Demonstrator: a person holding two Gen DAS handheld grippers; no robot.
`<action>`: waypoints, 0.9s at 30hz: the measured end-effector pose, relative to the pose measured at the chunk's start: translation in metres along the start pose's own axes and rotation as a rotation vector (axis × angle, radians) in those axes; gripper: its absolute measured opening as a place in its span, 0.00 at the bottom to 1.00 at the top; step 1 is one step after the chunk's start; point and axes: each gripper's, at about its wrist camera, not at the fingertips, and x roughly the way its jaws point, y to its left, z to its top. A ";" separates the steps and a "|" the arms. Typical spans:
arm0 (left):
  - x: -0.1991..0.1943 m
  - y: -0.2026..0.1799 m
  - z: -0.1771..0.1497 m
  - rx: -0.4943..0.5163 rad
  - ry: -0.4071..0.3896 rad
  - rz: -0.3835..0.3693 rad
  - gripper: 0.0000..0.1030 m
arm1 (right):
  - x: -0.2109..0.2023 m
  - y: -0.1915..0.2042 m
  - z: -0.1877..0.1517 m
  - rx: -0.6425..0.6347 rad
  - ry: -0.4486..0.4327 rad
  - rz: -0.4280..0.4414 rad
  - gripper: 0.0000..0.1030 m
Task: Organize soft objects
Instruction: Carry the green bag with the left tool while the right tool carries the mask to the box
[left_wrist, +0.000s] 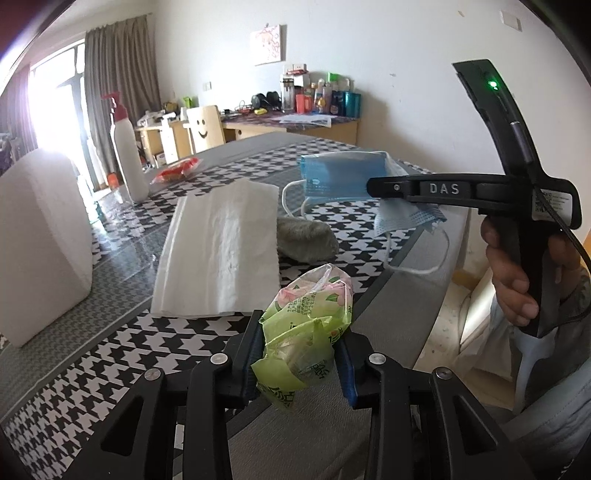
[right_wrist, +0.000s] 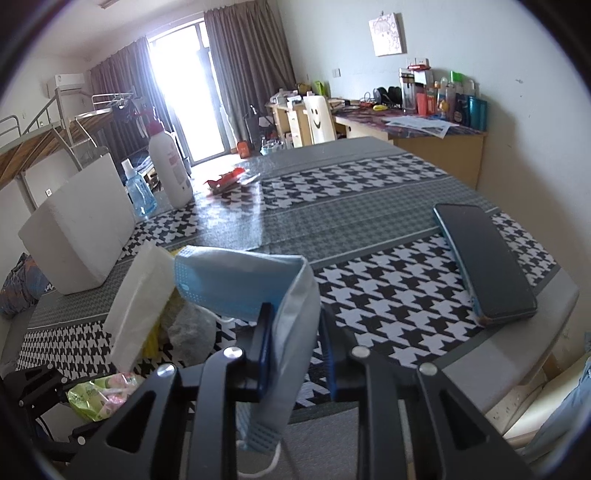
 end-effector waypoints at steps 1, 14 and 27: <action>-0.003 0.000 -0.001 -0.002 -0.004 0.002 0.36 | -0.002 0.000 0.000 -0.001 -0.006 -0.001 0.27; -0.040 0.007 -0.005 -0.048 -0.073 0.061 0.36 | -0.029 0.014 0.004 -0.031 -0.072 0.017 0.27; -0.062 0.021 -0.002 -0.090 -0.114 0.094 0.36 | -0.040 0.029 0.007 -0.058 -0.105 0.058 0.27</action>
